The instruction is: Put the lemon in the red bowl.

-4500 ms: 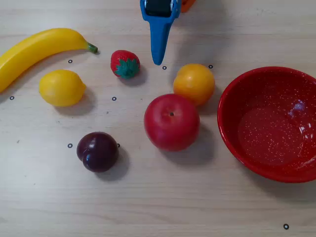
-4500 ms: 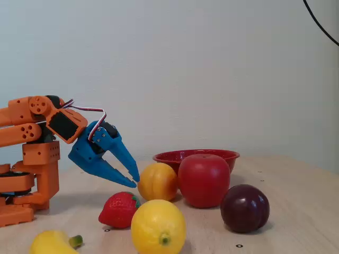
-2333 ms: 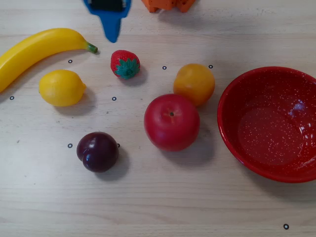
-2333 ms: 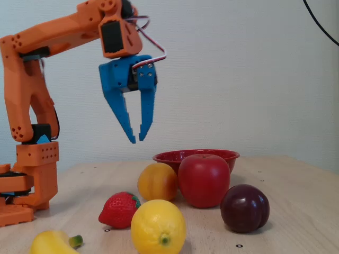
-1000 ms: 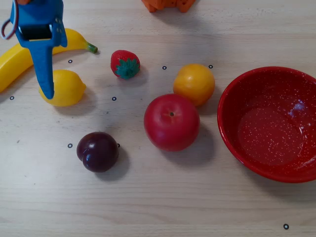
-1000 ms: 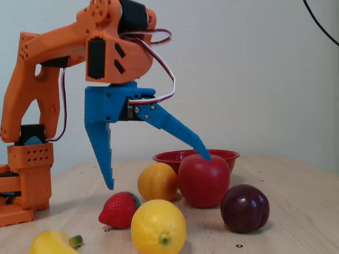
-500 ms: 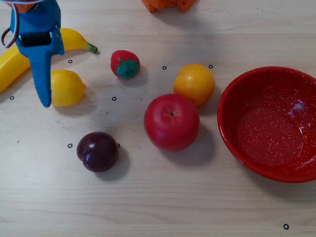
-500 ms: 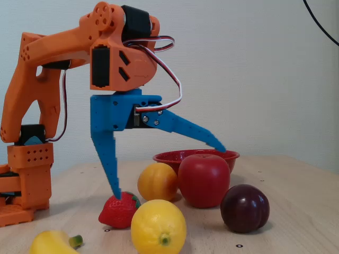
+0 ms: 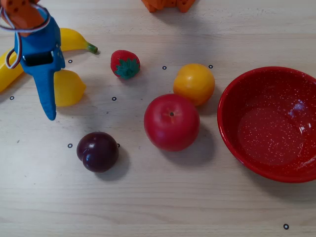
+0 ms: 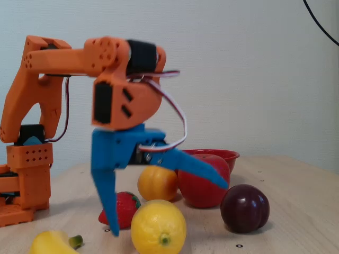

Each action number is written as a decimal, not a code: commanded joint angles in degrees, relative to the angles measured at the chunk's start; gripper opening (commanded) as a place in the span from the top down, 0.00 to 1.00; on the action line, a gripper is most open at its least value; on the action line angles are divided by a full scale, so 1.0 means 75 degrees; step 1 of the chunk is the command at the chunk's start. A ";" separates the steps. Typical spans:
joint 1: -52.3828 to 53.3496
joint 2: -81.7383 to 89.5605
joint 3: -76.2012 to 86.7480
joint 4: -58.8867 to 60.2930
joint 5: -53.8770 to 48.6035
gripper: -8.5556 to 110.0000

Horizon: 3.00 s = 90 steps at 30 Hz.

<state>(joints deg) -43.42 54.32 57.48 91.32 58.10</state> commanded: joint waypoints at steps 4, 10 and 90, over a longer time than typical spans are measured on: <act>-0.0164 0.0387 -0.0375 -0.0281 0.0223 0.37; -0.0094 0.0316 -0.0293 -0.0258 0.0187 0.37; 0.0187 0.0059 0.0387 -0.1195 -0.0199 0.50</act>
<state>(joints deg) -41.57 51.59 62.40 82.53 58.01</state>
